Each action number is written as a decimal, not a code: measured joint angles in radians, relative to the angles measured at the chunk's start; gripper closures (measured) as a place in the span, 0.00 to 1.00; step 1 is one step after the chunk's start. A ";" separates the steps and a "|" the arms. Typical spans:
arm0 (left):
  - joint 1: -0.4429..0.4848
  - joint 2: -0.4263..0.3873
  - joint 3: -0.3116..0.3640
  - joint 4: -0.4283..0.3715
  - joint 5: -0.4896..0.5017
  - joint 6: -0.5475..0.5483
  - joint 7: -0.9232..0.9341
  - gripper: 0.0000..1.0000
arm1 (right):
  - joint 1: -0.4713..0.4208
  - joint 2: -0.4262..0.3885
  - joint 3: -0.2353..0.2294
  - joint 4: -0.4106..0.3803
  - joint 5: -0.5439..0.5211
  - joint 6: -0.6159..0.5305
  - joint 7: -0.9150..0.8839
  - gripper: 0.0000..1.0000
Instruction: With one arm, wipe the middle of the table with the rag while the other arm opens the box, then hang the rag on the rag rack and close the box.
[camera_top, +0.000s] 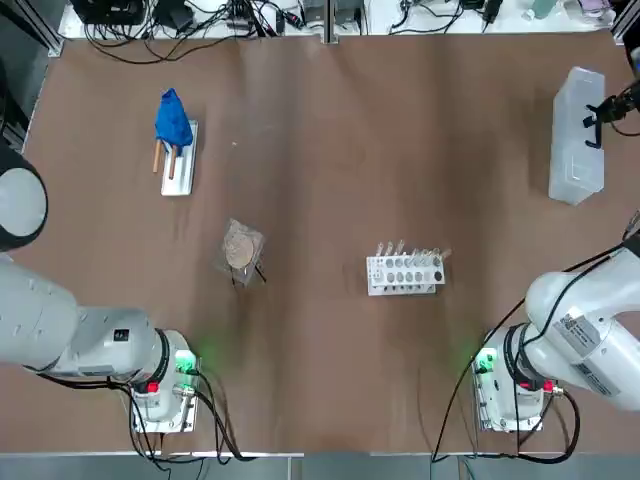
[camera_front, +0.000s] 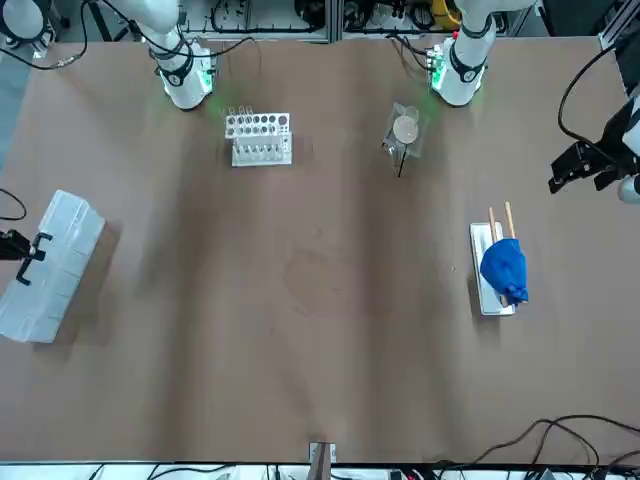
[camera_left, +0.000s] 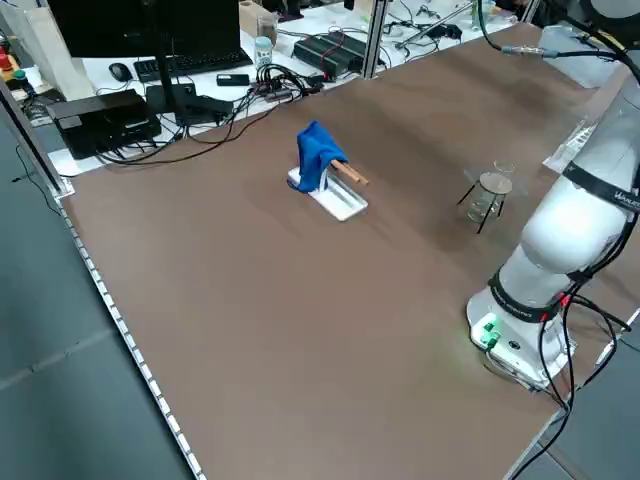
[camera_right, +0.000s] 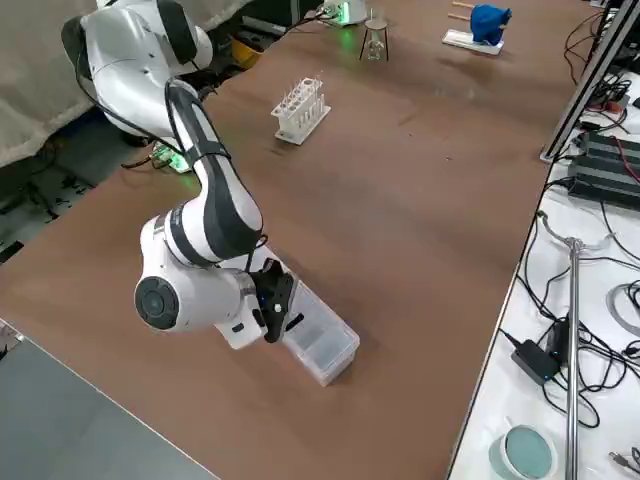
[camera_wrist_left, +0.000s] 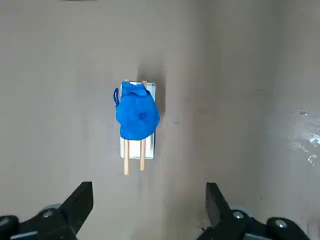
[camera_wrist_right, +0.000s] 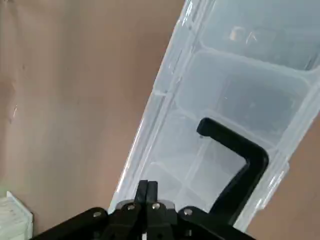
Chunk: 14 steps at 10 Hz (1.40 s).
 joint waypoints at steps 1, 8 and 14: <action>0.000 0.000 0.000 0.000 0.000 0.006 0.000 0.01 | 0.012 -0.018 0.002 0.012 -0.013 -0.016 0.000 0.87; 0.004 0.011 0.003 -0.001 0.000 0.025 0.000 0.01 | 0.399 -0.453 0.019 0.030 -0.386 -0.204 0.617 0.03; 0.004 0.013 0.003 -0.001 0.000 0.027 0.000 0.01 | 0.635 -0.575 0.018 -0.060 -0.430 -0.179 0.886 0.01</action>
